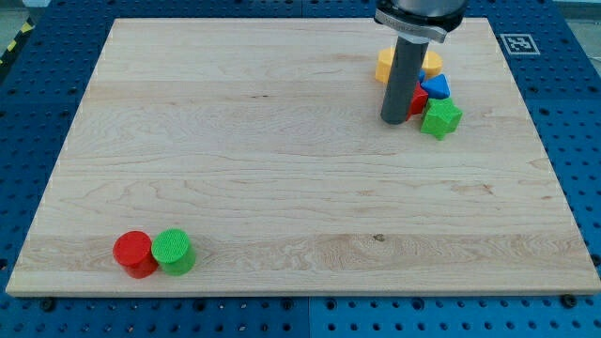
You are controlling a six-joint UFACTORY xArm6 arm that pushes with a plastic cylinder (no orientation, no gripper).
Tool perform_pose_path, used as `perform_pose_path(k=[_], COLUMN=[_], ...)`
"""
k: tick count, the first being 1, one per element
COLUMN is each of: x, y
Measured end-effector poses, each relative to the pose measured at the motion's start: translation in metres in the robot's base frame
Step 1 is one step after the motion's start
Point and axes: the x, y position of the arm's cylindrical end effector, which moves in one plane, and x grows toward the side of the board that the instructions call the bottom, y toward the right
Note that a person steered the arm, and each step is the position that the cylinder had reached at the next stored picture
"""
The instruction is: Slide the red circle and green circle up and right
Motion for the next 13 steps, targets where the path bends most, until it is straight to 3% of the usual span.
perform_pose_path(k=[4, 6, 9, 10, 11, 13], x=[0.023, 0.070, 0.094, 0.157, 0.214, 0.192], y=[-0.018, -0.174, -0.410, -0.420, -0.393, -0.298])
